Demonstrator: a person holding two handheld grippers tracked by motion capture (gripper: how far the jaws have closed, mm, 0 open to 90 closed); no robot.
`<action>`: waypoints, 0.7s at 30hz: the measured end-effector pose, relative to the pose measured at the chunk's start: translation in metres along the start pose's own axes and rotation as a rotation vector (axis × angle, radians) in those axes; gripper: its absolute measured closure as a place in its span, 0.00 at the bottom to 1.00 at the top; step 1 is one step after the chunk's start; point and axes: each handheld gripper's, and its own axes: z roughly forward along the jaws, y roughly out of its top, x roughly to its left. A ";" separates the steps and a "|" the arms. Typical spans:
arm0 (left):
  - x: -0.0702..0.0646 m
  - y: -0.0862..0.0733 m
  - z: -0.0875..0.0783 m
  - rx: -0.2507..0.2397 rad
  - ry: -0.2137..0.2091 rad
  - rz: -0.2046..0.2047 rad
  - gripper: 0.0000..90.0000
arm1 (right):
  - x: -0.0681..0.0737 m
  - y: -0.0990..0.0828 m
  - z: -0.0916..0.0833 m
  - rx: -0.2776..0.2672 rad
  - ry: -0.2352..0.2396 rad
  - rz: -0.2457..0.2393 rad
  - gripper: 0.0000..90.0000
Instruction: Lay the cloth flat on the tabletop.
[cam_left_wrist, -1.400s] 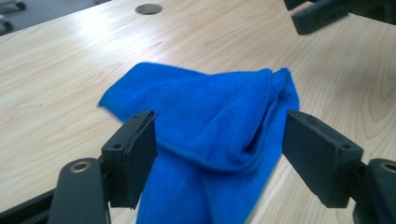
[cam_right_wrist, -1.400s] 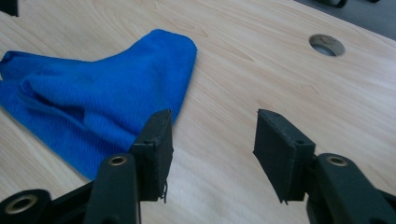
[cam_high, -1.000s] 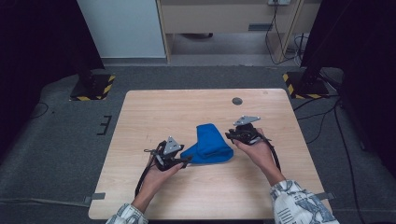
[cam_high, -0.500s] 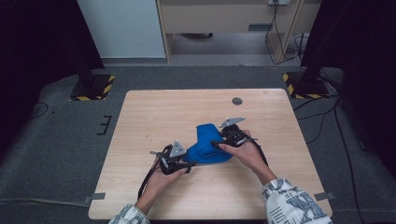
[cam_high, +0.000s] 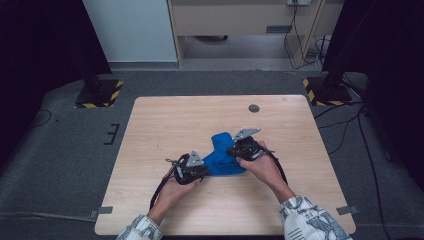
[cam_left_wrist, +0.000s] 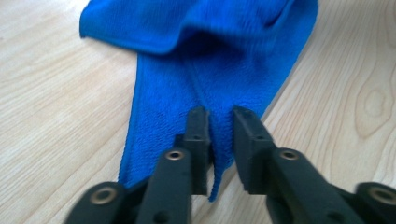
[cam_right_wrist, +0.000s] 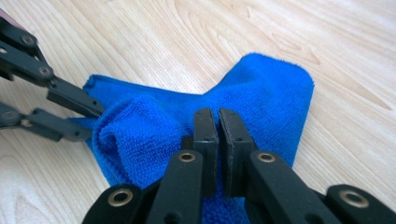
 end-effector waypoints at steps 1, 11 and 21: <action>0.001 0.000 -0.001 -0.001 0.004 -0.003 0.90 | 0.000 -0.001 -0.002 -0.010 -0.002 0.006 0.96; 0.014 -0.004 -0.015 -0.011 0.036 -0.059 0.97 | -0.016 -0.016 -0.021 -0.044 -0.086 0.041 0.97; 0.020 -0.014 -0.017 0.026 0.074 -0.073 0.97 | -0.017 -0.039 -0.023 0.001 -0.099 0.063 0.97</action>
